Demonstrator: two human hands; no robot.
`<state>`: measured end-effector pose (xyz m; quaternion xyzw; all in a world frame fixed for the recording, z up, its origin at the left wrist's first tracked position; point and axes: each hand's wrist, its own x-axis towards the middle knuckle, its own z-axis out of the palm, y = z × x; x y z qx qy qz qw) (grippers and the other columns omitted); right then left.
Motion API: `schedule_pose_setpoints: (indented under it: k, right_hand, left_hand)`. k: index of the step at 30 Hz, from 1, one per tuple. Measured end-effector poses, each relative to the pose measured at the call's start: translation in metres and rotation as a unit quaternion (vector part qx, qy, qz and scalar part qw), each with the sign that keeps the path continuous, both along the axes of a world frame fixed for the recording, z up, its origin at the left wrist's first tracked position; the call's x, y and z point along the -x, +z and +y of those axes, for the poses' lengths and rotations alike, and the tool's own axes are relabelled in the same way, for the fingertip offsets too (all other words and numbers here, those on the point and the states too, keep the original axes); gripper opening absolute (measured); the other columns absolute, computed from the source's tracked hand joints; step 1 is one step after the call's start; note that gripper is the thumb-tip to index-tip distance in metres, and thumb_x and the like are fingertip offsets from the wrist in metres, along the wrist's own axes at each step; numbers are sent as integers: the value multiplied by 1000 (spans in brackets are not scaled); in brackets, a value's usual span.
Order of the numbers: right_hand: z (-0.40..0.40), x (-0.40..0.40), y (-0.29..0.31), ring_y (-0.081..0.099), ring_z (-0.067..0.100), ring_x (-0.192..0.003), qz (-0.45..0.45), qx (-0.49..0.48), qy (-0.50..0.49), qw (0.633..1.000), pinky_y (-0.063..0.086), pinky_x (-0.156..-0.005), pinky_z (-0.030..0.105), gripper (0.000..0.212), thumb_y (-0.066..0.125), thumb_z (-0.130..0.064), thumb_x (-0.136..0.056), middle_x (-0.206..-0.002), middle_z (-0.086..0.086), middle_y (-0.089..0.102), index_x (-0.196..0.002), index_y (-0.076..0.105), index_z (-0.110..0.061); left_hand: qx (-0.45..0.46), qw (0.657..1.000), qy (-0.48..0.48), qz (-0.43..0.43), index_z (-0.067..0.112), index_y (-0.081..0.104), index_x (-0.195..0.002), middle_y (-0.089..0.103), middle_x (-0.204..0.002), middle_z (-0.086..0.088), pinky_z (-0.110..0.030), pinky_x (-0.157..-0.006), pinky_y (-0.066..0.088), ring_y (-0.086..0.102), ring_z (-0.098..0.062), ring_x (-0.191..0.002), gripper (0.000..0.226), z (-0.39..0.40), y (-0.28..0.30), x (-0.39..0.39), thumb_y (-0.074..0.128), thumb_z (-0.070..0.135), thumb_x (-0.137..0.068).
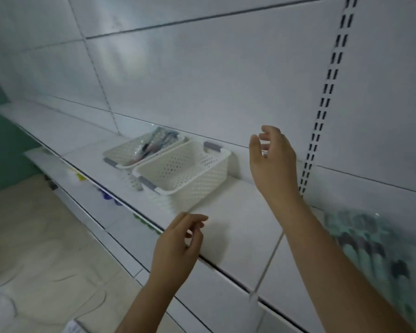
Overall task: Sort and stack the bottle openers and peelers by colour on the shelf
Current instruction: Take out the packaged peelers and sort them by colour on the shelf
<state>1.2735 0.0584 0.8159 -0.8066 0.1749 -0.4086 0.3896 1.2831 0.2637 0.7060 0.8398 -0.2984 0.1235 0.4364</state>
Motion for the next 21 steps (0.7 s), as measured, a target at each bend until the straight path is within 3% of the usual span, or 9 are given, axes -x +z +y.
schedule_pose_setpoints:
  k: [4, 8, 11, 14, 17, 19, 21]
  right_hand:
    - [56, -59, 24, 56, 11, -101, 5, -16, 95, 995, 40, -83, 21, 39, 45, -37, -101, -128, -2, 56, -134, 50, -17]
    - [97, -135, 38, 55, 17, -114, 79, -62, 144, 984, 42, -100, 31, 43, 41, -42, -101, -126, -5, 56, -134, 50, -16]
    - [117, -204, 38, 56, 27, -117, 176, -186, 165, 952, 43, -106, 46, 47, 40, -46, -100, -134, 9, 54, -127, 50, -9]
    - [131, -250, 36, 55, 30, -119, 226, -321, 200, 898, 45, -107, 41, 61, 45, -46, -100, -141, 16, 45, -144, 38, -4]
    - [141, -285, 30, 54, 32, -121, 272, -342, 202, 876, 43, -108, 41, 62, 47, -45, -100, -142, 20, 43, -144, 36, -2]
    - [136, -297, 22, 59, 33, -115, 285, -276, 158, 904, 47, -105, 42, 49, 47, -36, -102, -131, 19, 54, -135, 47, 1]
    - [124, -300, 11, 62, 33, -112, 302, -100, 101, 943, 48, -101, 44, 35, 44, -23, -101, -122, 16, 64, -121, 60, 0]
  left_hand:
    - [80, 994, 71, -21, 29, 66, -102, 64, -94, 16, -18, -62, 49, 63, -11, -83, 28, 43, 21, -41, 57, 4, -93]
    - [122, 984, 118, -45, 27, 67, -100, 62, -96, 15, -17, -67, 48, 61, -8, -85, 23, 80, 35, -113, 57, 8, -93]
    - [116, 986, 114, -39, 23, 69, -103, 61, -100, 10, -24, -77, 51, 60, -4, -88, 20, 100, 52, -187, 58, 11, -92]
    - [-5, 994, 104, 34, 16, 64, -121, 60, -116, -1, -30, -91, 49, 60, -14, -101, 29, 103, 79, -259, 58, 23, -94]
    - [-235, 962, 67, 120, 9, 58, -118, 58, -111, -8, -31, -81, 46, 56, -23, -94, 44, 98, 100, -327, 59, 45, -92]
    - [-365, 919, 23, 147, 12, 56, -98, 59, -92, -3, -31, -76, 47, 55, -20, -81, 46, 87, 99, -351, 60, 57, -89]
    - [-439, 886, -15, 146, 13, 59, -93, 63, -90, -3, -31, -74, 49, 57, -16, -73, 58, 74, 85, -364, 58, 70, -83]
